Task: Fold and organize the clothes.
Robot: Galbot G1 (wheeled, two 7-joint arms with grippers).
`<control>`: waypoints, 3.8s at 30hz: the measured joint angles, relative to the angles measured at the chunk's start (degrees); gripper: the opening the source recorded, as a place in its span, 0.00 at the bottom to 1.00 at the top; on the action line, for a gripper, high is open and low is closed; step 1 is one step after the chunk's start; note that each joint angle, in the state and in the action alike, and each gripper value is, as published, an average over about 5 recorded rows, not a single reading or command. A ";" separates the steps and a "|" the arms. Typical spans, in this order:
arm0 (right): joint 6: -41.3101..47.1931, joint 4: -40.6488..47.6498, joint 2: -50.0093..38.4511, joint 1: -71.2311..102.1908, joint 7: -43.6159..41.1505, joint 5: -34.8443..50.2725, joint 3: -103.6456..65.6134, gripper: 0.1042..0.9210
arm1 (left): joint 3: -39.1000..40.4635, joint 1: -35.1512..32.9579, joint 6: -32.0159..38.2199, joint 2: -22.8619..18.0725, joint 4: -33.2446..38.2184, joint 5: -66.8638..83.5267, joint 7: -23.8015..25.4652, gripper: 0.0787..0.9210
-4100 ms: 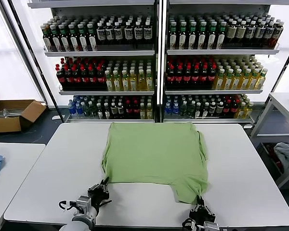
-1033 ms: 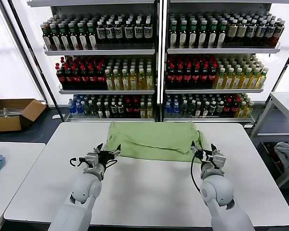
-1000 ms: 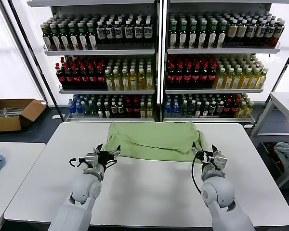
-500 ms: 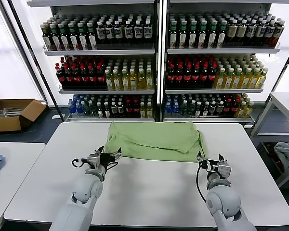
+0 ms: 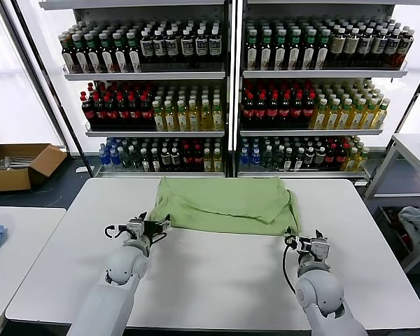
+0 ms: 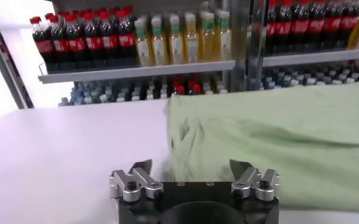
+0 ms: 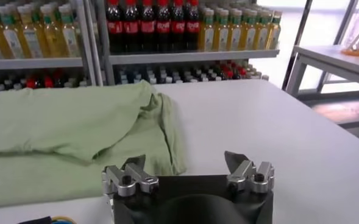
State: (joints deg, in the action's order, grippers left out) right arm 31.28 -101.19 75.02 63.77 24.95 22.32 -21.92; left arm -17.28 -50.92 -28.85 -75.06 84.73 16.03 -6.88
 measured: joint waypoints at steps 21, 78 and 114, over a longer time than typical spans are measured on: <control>-2.75 1.60 -0.44 1.32 -3.91 -2.80 0.29 0.00 | 0.47 -1.38 -0.58 -0.49 -1.15 -0.85 0.72 0.04; -8.06 -33.71 -2.36 32.78 -0.14 -4.48 -10.74 0.75 | -5.98 -40.03 2.41 2.50 47.74 -2.55 0.08 0.68; -2.61 24.49 -5.57 -31.31 -12.18 2.88 12.69 0.88 | 5.17 6.21 -3.47 9.14 1.72 6.15 2.93 0.88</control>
State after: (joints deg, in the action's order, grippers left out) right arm 28.67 -76.70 69.45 32.46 12.77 25.21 -9.23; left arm -12.11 -44.71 -32.32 -65.91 86.45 22.19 -3.95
